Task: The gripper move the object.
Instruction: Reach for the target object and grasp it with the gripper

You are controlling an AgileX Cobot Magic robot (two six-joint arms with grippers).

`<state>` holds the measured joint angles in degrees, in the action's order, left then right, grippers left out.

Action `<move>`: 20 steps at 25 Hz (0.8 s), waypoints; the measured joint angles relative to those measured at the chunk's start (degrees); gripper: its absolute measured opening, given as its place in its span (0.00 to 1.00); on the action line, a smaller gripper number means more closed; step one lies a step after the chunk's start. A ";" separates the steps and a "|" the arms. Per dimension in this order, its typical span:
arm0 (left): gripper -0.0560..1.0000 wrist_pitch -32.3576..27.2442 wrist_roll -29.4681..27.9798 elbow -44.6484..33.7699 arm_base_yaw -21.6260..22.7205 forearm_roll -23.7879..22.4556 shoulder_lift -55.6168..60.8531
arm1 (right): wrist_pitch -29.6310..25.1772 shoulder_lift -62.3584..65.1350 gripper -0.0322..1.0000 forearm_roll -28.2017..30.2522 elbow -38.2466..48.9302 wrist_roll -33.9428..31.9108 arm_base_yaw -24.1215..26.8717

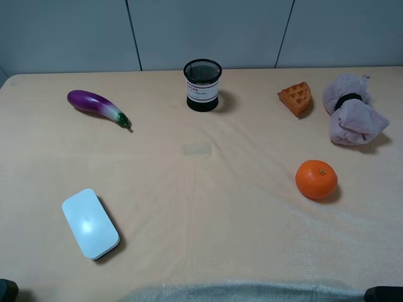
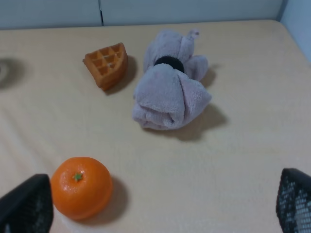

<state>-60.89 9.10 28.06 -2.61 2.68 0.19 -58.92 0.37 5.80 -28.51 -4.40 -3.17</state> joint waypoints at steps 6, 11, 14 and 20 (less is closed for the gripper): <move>0.98 0.00 0.00 0.00 0.00 0.00 0.00 | 0.00 0.00 0.70 0.00 0.00 0.00 0.00; 0.98 0.00 0.00 0.00 0.00 0.00 0.00 | 0.00 0.00 0.70 0.00 0.00 0.00 0.00; 0.98 0.00 0.00 0.00 0.00 0.00 0.00 | 0.00 0.00 0.70 0.00 0.00 0.00 0.00; 0.98 0.00 0.00 0.00 0.00 0.00 0.00 | 0.00 0.00 0.70 0.00 0.00 0.00 0.00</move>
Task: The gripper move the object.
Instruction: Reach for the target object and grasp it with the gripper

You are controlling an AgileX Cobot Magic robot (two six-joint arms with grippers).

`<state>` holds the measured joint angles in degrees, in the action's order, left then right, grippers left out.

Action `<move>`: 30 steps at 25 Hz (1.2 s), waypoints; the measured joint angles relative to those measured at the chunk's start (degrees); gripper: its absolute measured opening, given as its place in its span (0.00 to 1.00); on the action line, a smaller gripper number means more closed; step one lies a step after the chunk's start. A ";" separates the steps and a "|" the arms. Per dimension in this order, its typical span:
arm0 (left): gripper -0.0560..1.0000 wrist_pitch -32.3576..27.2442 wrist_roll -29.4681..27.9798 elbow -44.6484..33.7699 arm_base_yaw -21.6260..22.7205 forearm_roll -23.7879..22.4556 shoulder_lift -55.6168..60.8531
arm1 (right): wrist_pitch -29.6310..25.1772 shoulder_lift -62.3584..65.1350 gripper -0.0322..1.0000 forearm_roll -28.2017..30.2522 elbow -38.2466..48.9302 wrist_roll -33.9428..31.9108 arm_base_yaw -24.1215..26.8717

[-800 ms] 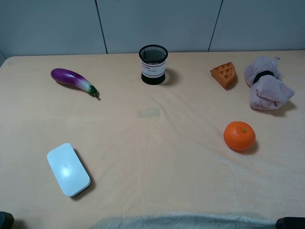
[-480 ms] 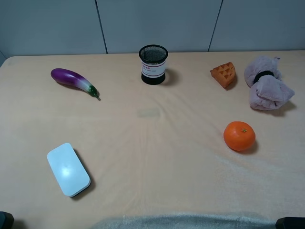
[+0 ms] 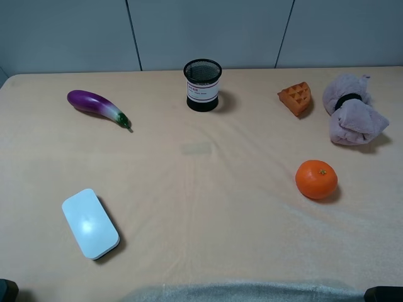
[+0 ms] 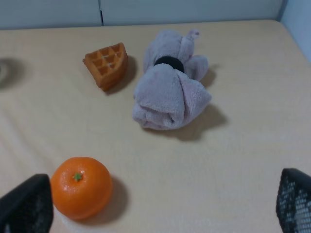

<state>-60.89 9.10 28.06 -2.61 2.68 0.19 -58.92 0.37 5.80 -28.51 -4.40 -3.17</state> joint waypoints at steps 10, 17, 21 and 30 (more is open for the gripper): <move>0.98 0.00 0.00 0.00 0.00 0.00 0.00 | 0.07 -10.82 0.70 -1.76 -2.78 0.05 0.00; 0.98 0.00 0.00 0.00 0.00 0.00 0.00 | 0.07 -26.92 0.70 -5.33 -8.67 0.85 0.00; 0.98 0.00 0.00 0.00 0.00 0.00 0.00 | -0.34 -35.18 0.70 -7.60 -11.53 3.07 0.00; 0.98 0.00 0.00 0.00 0.00 0.00 0.00 | -5.41 -49.57 0.70 -8.72 -16.83 3.65 0.00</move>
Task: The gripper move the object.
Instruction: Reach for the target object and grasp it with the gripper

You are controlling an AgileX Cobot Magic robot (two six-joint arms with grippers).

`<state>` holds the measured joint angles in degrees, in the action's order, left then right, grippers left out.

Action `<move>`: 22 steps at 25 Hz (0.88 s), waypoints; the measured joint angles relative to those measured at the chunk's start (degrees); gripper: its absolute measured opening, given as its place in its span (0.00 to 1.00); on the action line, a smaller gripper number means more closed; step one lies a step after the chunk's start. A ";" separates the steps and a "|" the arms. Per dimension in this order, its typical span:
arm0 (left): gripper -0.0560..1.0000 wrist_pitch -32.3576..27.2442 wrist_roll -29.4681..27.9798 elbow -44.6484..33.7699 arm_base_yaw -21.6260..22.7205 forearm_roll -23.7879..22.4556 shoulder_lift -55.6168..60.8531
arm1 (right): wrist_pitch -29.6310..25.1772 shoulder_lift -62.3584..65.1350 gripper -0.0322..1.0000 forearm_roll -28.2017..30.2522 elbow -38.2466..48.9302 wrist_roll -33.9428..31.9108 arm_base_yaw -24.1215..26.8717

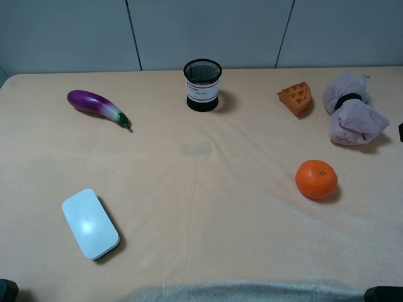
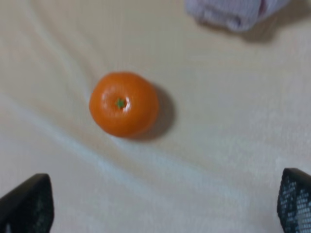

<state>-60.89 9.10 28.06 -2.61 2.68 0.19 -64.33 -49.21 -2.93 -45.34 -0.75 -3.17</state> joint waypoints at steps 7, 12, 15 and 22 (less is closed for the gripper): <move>0.98 0.00 0.00 0.00 0.00 0.00 0.00 | -1.22 -6.74 0.70 -1.60 -2.53 0.04 0.00; 0.98 0.00 0.00 0.00 0.00 0.00 0.00 | -1.71 -10.58 0.70 -3.60 -2.53 0.04 0.00; 0.98 0.00 0.00 0.00 0.00 0.00 0.00 | -1.61 -12.60 0.70 -4.52 -2.63 0.04 -0.27; 0.98 0.00 0.00 0.00 0.00 0.00 0.00 | 1.66 -17.44 0.70 -2.93 -2.70 -0.17 -6.83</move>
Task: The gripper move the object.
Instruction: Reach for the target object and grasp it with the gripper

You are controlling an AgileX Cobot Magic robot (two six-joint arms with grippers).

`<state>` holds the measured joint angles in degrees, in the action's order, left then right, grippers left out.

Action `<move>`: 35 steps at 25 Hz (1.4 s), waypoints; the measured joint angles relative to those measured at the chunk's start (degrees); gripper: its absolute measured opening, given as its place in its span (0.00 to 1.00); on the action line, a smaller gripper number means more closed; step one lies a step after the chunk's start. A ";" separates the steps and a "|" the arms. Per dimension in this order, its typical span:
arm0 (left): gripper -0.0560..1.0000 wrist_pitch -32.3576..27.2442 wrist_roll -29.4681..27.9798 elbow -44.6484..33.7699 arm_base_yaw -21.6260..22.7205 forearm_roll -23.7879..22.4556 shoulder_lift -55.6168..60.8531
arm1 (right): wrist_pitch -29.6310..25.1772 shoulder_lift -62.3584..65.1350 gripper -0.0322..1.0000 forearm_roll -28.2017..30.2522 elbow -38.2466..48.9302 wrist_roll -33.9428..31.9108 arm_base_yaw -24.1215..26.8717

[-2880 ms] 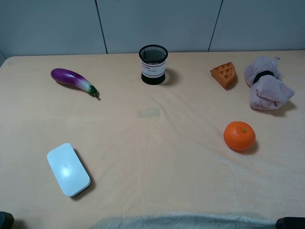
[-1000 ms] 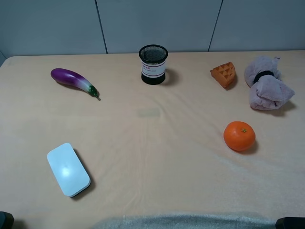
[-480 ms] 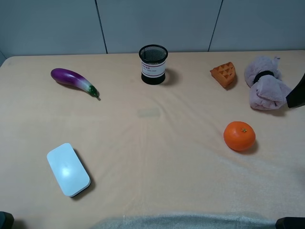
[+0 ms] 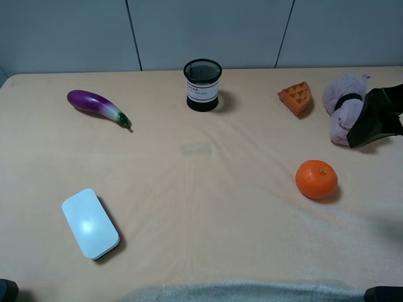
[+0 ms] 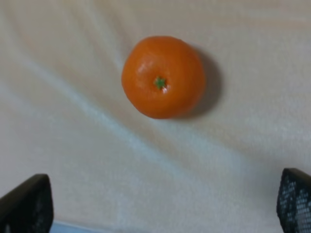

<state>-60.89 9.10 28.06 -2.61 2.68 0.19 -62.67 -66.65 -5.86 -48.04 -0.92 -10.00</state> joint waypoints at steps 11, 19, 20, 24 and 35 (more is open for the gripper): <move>0.98 0.00 0.00 0.00 0.00 0.00 0.00 | 4.57 -10.90 0.70 0.75 -0.02 -0.23 -2.96; 0.98 0.00 0.00 0.00 0.00 0.00 0.00 | 8.97 -19.63 0.70 0.29 -0.02 0.26 -2.96; 0.98 0.00 0.00 0.00 0.00 0.00 0.00 | 9.33 -20.81 0.70 0.24 -0.02 0.58 -2.96; 0.98 0.00 0.00 0.00 0.00 0.00 0.00 | 10.83 -25.15 0.70 -0.02 -0.06 1.24 -2.96; 0.98 0.00 0.00 0.00 0.00 0.00 0.00 | 15.06 -33.43 0.70 -1.01 -0.06 2.70 -2.96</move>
<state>-60.89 9.10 28.06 -2.61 2.68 0.19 -47.61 -100.07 -6.87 -48.10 1.79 -12.97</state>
